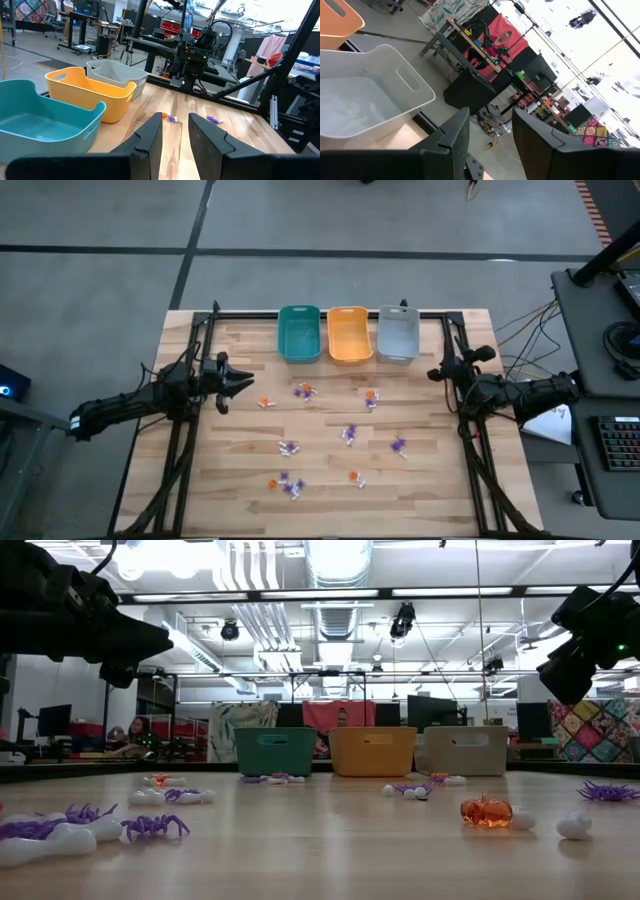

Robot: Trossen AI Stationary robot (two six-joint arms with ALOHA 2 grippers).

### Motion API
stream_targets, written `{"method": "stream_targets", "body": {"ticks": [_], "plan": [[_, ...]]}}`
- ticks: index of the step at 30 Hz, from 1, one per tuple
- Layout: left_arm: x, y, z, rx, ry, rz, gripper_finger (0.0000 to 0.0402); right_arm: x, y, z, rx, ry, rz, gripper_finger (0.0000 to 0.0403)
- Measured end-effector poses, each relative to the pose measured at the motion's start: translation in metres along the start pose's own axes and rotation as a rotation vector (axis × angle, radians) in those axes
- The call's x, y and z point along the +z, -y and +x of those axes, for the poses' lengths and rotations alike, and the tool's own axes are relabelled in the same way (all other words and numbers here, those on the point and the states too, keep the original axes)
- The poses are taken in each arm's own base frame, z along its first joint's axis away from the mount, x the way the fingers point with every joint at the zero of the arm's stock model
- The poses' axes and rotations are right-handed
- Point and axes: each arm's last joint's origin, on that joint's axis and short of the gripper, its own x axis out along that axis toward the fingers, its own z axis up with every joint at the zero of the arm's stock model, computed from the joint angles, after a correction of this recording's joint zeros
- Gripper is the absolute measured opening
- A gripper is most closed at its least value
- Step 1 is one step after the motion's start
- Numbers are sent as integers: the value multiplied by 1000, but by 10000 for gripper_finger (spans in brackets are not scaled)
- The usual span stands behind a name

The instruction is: Sort Halloween decoration

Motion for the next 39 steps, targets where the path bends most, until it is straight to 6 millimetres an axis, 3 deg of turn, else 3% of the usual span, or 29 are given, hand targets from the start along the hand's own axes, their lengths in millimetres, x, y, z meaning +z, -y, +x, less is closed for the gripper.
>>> {"method": "stream_targets", "body": {"ticks": [12, 16, 21, 27, 30, 39], "plan": [[0, 0, 0, 0, 4, 3, 78, 0, 0, 0, -1, 0, 10, 139], [14, 0, -1, 84, 169, 6, 78, 0, 0, 0, 0, 1, 8, 139], [39, 3, -8, 89, 464, -169, 78, 0, 0, 0, 0, 0, 8, 139], [57, 3, -20, 204, 735, -249, 78, 0, 0, 0, 0, 1, 8, 139], [60, 3, -23, 193, 803, -351, 78, 0, 0, 0, 0, 0, 7, 139], [63, 4, -24, 147, 846, -435, 78, 0, 0, 0, 0, 1, 7, 139]]}}
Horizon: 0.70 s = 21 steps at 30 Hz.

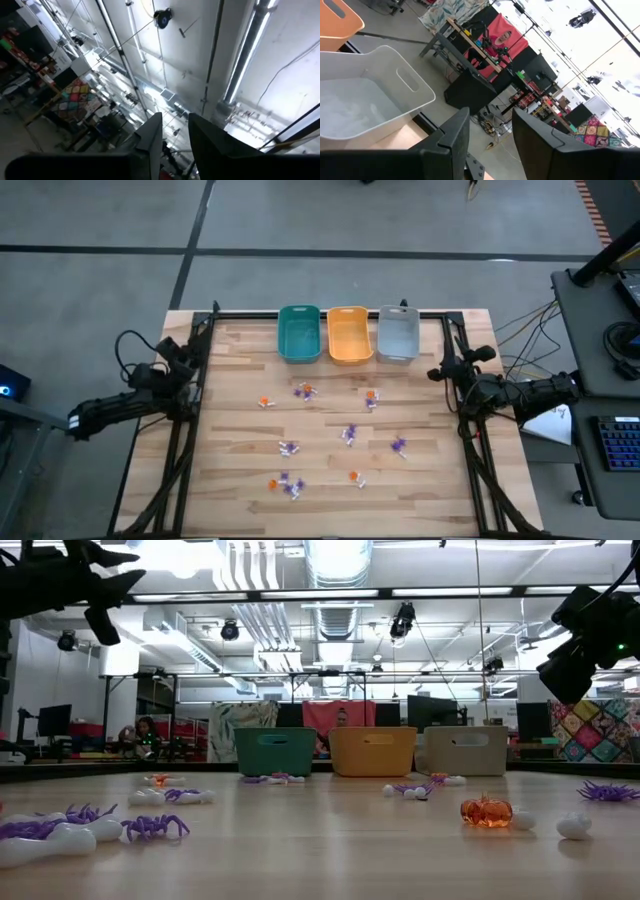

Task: Sort Halloween decoration
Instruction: Put the orange pumpkin toy into the yellow bin

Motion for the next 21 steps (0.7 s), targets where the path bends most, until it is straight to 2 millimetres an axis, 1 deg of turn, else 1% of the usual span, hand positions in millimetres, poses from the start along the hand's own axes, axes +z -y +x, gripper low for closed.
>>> {"method": "stream_targets", "body": {"ticks": [4, 9, 13, 16, 18, 19, 21], "plan": [[2, 3, 4, -8, 11, -10, 78, 0, 0, 0, 0, 0, 0, 139], [12, 19, 21, -10, 16, 69, 78, 0, 0, 0, 0, 0, 0, 139], [19, 35, 44, -3, 7, 179, 78, 0, 0, 0, -2, -2, -17, 139], [19, 45, 64, 10, -18, 247, 78, -1, 1, 0, -27, -35, -167, 139], [17, 50, 78, 25, -50, 280, 78, 0, 1, 0, -15, -20, -207, 139], [16, 52, 84, 38, -76, 294, 78, 0, 0, 0, 0, 0, -195, 139], [11, 55, 97, 71, -141, 324, 78, 2, -1, 0, 55, 66, -68, 139]]}}
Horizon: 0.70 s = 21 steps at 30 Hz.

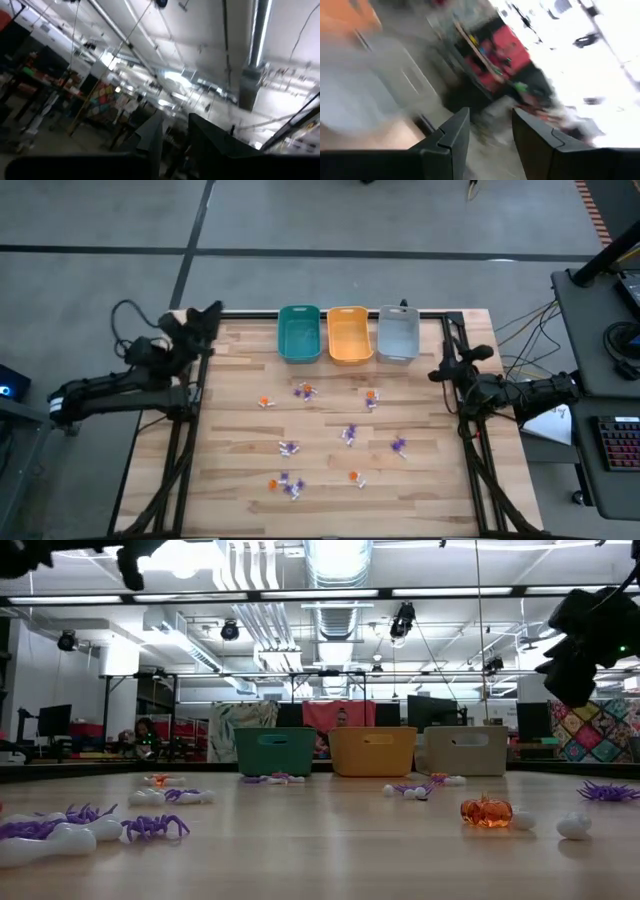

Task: Sort Halloween decoration
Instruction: Put the orange pumpkin toy into the yellow bin

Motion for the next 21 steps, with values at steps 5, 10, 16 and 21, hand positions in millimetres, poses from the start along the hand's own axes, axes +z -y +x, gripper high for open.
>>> {"method": "stream_targets", "body": {"ticks": [5, 10, 16, 21], "plan": [[-5, 10, 27, 46, -131, 59, 78, 11, -1, -2, 273, 226, 621, 139], [-1, 19, 46, 41, -132, 133, 78, 21, -5, -8, 681, 414, 886, 139], [6, 27, 57, 34, -128, 217, 78, 26, -8, -16, 963, 599, 807, 139], [8, 30, 62, 41, -159, 235, 78, 23, -12, -16, 660, 868, 76, 139]]}}
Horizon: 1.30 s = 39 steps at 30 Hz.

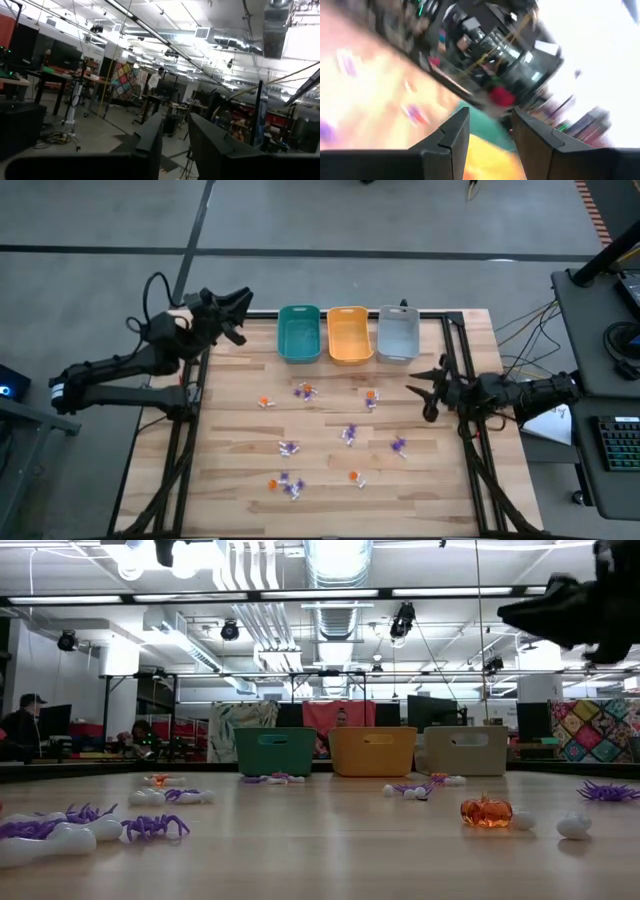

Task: Sort Halloween decoration
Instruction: Put the orange pumpkin toy into the yellow bin

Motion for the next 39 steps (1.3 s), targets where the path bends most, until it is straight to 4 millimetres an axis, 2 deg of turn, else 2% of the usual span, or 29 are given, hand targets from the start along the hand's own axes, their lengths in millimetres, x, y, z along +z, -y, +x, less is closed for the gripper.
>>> {"method": "stream_targets", "body": {"ticks": [2, 6, 11, 21, 23, 31, 35, 37, 39], "plan": [[-1, 0, 0, 3, -17, 6, 78, 1, 1, 0, -10, 8, -185, 139], [1, 0, -1, 2, -12, -6, 78, 6, 7, -1, -82, 46, -342, 139], [4, 0, -3, 0, -3, -36, 78, 14, 18, -3, -197, 110, -315, 139], [4, -1, -3, 1, -3, -75, 78, 14, 17, -3, -192, 126, -312, 139], [4, -1, -3, 1, -3, -75, 78, 16, 17, -3, -166, 186, -169, 139], [-1, 0, -1, -3, -28, -69, 78, 23, 29, -7, -170, 351, 652, 139], [-15, 0, 3, -12, -135, -97, 78, 16, 35, -6, -393, 273, 1287, 139], [-25, 0, 4, -18, -216, -116, 78, 15, 35, -4, -419, 221, 1448, 139], [-34, -1, 4, -25, -304, -140, 78, 22, 40, -2, -392, 203, 1510, 139]]}}
